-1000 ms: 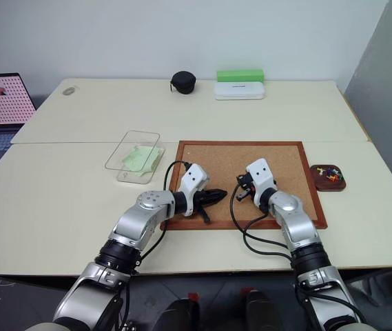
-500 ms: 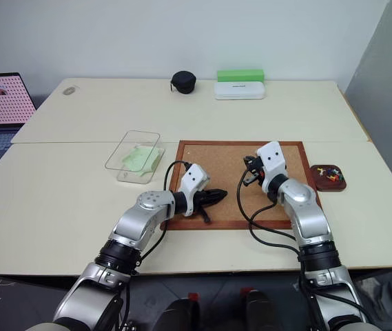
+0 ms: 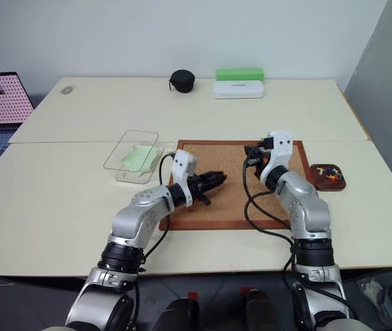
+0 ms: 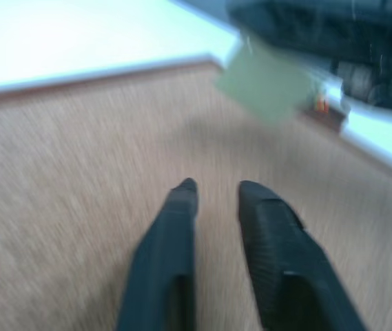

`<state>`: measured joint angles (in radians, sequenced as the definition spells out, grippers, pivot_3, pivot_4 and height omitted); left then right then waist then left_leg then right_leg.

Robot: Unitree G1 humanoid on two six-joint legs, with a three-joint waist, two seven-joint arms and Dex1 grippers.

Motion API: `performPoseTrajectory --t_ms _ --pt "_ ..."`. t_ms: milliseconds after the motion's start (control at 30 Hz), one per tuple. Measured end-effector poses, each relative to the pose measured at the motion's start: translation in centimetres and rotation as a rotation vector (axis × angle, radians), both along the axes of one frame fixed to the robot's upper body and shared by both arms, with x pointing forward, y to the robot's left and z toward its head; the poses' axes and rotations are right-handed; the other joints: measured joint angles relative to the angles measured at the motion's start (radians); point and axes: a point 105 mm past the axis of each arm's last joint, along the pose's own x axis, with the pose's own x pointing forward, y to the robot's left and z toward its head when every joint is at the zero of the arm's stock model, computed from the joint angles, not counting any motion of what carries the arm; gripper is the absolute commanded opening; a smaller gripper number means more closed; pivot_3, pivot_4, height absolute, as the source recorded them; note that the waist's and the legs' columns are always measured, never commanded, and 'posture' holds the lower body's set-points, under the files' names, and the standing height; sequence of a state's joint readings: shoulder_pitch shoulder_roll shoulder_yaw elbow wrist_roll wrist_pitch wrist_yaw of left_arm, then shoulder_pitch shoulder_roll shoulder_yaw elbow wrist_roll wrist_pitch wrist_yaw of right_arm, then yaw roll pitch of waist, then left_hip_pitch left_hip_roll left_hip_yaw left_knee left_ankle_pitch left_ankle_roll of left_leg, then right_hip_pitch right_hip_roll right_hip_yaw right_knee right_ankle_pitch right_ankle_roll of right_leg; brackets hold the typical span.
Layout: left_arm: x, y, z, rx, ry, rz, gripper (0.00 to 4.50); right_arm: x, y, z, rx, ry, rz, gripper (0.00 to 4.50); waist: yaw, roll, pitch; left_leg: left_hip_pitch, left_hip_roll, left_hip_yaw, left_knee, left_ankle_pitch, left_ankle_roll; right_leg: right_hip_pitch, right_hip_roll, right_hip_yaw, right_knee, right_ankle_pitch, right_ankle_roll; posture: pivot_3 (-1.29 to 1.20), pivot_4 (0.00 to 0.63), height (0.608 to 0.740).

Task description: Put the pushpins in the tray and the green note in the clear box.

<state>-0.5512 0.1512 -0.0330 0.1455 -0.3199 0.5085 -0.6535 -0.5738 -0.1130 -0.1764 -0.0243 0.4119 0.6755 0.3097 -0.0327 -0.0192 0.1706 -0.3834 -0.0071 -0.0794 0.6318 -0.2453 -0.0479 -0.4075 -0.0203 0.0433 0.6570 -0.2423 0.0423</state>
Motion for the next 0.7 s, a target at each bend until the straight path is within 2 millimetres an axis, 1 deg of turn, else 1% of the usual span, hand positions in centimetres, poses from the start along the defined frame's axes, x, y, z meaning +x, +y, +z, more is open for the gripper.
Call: performPoseTrajectory --t_ms 67,100,133,167,200,267,300,333,400,467,567,600,700 --pt "0.1 0.3 0.6 -0.002 -0.020 0.017 2.27 0.1 -0.5 0.1 0.017 0.020 -0.013 0.00 0.000 0.000 0.000 0.000 0.000 0.000 0.000 0.000 0.000 0.000 0.000 0.000 0.000 0.000 0.000 0.00 0.150 0.740" --pt "0.1 0.3 0.7 0.011 -0.036 0.019 2.44 0.1 -1.0 -0.1 0.020 0.037 -0.031 0.00 0.000 0.000 0.000 0.000 0.000 0.000 0.000 0.000 0.000 0.000 0.000 0.000 0.000 0.000 0.000 0.00 0.150 0.740" --pt "0.1 0.3 0.5 0.025 -0.048 0.020 2.68 0.1 -1.2 -0.2 0.019 0.047 -0.034 0.00 0.000 0.000 0.000 0.000 0.000 0.001 0.000 0.000 0.000 0.000 0.000 0.000 0.000 0.000 0.000 0.00 0.150 0.740" --pt "0.1 0.4 0.5 0.029 -0.052 0.021 2.79 0.2 -1.2 -0.2 0.020 0.048 -0.035 0.00 0.000 0.000 0.000 0.000 0.000 0.001 -0.001 0.000 0.000 0.000 0.000 0.000 0.000 0.000 0.000 0.00 0.150 0.740" --pt "0.0 0.4 0.2 0.042 -0.060 0.024 3.00 0.2 -1.4 -0.2 0.020 0.052 -0.040 0.00 -0.001 0.000 0.000 0.000 0.000 0.001 -0.001 0.000 0.000 0.000 0.000 0.000 0.000 0.000 0.000 0.00 0.150 0.740" --pt "-0.1 0.2 0.0 0.081 -0.106 0.026 3.34 0.2 -1.4 -0.2 0.035 0.069 -0.045 0.00 -0.002 0.000 0.000 0.000 0.000 0.001 -0.001 0.000 0.000 0.000 0.000 0.000 0.000 0.000 0.000 0.00 0.150 0.740" --pt "-0.1 0.1 -0.1 0.088 -0.119 0.027 3.64 0.2 -1.2 -0.1 0.047 0.071 -0.042 0.00 -0.002 0.000 0.000 0.000 0.000 0.001 -0.001 0.000 0.000 0.000 0.000 0.000 0.000 0.000 0.000 0.00 0.150 0.740" --pt "-0.1 0.0 0.0 0.098 -0.137 0.029 3.77 0.3 -1.0 0.1 0.066 0.073 -0.038 0.00 -0.002 0.000 0.000 0.000 0.000 0.001 -0.001 0.000 0.000 0.000 0.000 0.001 0.000 0.000 0.000 0.00 0.150 0.740" --pt "-0.1 -0.2 0.1 0.107 -0.167 0.033 4.20 0.3 -0.6 0.7 0.094 0.071 -0.023 0.00 -0.002 0.000 0.000 0.000 0.000 0.001 -0.001 0.000 0.000 0.000 0.000 0.001 0.000 0.000 0.000 0.00 0.150 0.740" --pt "-0.1 -0.3 0.0 0.105 -0.174 0.034 4.47 0.3 -0.4 1.1 0.125 0.076 -0.015 0.00 0.000 0.000 0.000 0.000 0.000 0.001 -0.001 0.000 0.000 0.000 0.000 0.000 -0.001 0.000 0.000 0.00 0.150 0.740" --pt "0.0 -0.7 0.3 0.094 -0.184 0.022 4.47 0.1 -0.4 1.7 0.214 0.106 0.028 0.00 0.000 0.000 0.000 -0.001 0.000 0.001 -0.001 0.000 0.000 0.000 0.000 0.000 -0.001 0.000 0.000 0.00 0.150 0.740" --pt "0.0 -1.0 0.6 0.099 -0.195 -0.004 4.47 -0.2 -0.6 2.0 0.209 0.107 0.068 0.00 0.000 0.000 0.000 -0.001 0.000 0.001 -0.001 0.000 0.000 0.000 0.000 0.000 -0.001 0.000 0.000 0.00 0.150 0.740" --pt "0.1 -1.0 0.8 0.110 -0.203 -0.030 4.47 -1.0 -1.0 2.5 0.166 0.092 0.137 0.00 0.000 0.000 0.000 -0.001 0.000 0.001 -0.001 0.000 0.000 0.000 0.000 0.000 -0.002 0.000 0.001 0.00 0.150 0.740"
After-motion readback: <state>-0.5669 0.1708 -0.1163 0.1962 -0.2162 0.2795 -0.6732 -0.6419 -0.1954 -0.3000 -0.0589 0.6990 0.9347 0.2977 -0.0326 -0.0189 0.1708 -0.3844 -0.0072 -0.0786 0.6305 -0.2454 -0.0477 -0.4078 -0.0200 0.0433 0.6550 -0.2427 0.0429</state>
